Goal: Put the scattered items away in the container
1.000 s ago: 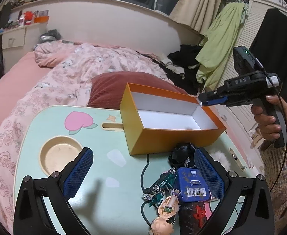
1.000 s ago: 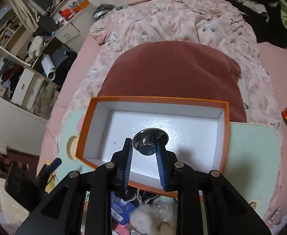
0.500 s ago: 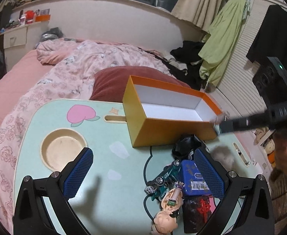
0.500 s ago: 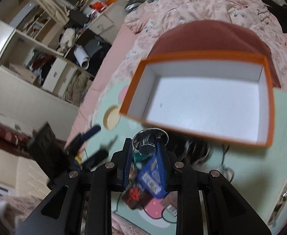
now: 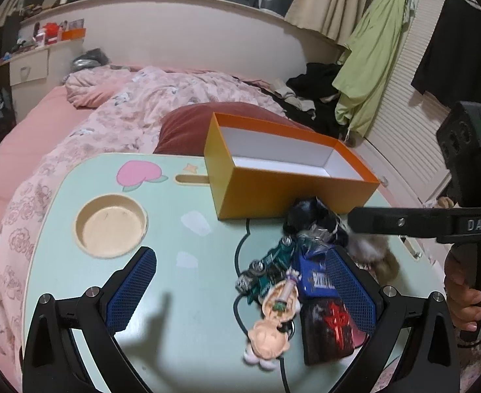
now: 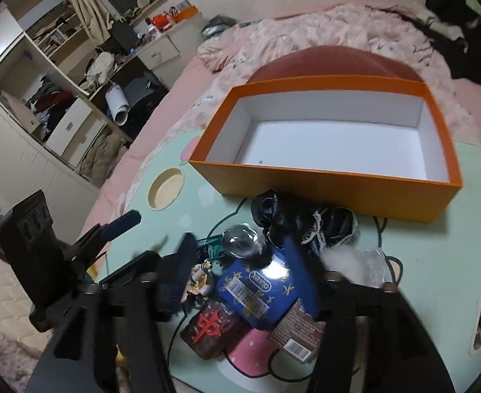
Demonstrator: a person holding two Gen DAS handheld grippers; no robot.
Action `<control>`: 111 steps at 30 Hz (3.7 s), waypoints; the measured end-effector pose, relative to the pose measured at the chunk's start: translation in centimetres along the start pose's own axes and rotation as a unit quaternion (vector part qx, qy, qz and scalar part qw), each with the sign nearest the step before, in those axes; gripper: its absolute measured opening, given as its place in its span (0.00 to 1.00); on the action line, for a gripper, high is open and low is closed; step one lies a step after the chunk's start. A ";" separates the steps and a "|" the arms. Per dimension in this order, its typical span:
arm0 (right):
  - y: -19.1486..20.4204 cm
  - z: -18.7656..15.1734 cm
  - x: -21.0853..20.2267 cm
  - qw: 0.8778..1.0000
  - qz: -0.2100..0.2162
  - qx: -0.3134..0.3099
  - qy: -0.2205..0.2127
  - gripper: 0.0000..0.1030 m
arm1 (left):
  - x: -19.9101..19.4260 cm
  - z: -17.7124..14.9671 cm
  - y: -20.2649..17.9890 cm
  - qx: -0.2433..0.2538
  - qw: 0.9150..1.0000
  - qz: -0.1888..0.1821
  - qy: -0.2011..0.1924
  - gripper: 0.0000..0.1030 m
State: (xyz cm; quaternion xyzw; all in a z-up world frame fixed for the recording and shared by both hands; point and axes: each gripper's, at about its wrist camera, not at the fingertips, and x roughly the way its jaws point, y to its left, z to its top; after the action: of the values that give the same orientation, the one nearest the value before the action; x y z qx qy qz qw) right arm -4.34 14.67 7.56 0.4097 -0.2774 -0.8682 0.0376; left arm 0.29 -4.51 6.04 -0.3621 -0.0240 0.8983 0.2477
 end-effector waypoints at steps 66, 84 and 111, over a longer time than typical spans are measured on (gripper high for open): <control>-1.5 -15.0 -1.5 0.971 -0.194 -0.106 -0.095 1.00 | -0.2 -8.4 -5.5 0.143 0.988 0.041 0.046 1.00; -1.5 -15.0 -1.5 0.970 -0.195 -0.106 -0.096 1.00 | -0.2 -8.4 -5.4 0.144 0.988 0.040 0.046 1.00; -1.6 -14.9 -1.5 0.970 -0.196 -0.102 -0.098 1.00 | -1.3 -4.8 -3.7 0.115 0.992 0.044 0.031 0.88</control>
State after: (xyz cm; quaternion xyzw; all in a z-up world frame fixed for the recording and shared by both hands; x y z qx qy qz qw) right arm 7.81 9.73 0.24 0.3631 -0.1038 -0.9183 -0.1186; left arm 5.86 -2.49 4.17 -0.3592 0.1033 0.8935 0.2490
